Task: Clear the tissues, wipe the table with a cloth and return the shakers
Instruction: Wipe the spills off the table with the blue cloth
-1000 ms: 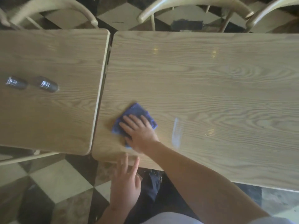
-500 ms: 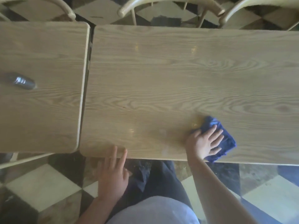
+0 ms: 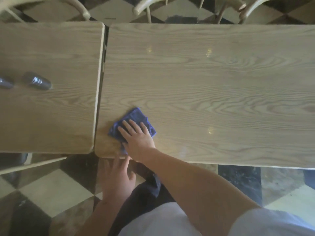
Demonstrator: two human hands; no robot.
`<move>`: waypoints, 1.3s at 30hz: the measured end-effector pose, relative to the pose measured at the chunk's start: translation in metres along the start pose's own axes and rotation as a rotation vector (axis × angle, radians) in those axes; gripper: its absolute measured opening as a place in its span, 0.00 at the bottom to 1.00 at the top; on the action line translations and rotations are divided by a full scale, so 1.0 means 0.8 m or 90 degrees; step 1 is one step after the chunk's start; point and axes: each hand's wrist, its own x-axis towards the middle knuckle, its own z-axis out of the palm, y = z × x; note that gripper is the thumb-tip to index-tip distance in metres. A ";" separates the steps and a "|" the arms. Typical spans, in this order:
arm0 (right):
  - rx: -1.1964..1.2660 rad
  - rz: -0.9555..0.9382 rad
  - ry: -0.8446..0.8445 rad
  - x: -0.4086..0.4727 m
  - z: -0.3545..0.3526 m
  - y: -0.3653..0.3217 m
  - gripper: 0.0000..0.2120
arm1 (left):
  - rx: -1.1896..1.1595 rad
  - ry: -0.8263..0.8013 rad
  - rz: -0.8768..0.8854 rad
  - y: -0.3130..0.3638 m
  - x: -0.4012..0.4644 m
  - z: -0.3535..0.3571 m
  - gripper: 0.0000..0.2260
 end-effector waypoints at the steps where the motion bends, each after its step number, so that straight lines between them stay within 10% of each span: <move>1: 0.026 0.032 0.017 -0.018 -0.002 0.012 0.29 | 0.002 0.000 0.000 0.000 0.002 -0.001 0.28; 13: 0.009 0.420 0.124 -0.272 -0.017 0.198 0.29 | 0.011 -0.034 0.002 0.031 0.011 -0.013 0.28; 25: 0.056 0.573 0.241 -0.172 -0.103 0.325 0.31 | -0.094 -0.100 -0.035 0.105 0.084 -0.044 0.46; 33: 0.033 0.489 0.267 0.021 -0.184 0.380 0.31 | -0.063 -0.081 -0.060 0.107 0.096 -0.033 0.50; 39: 0.000 0.233 0.181 0.163 -0.176 0.256 0.32 | -0.087 -0.109 -0.078 0.107 0.100 -0.026 0.51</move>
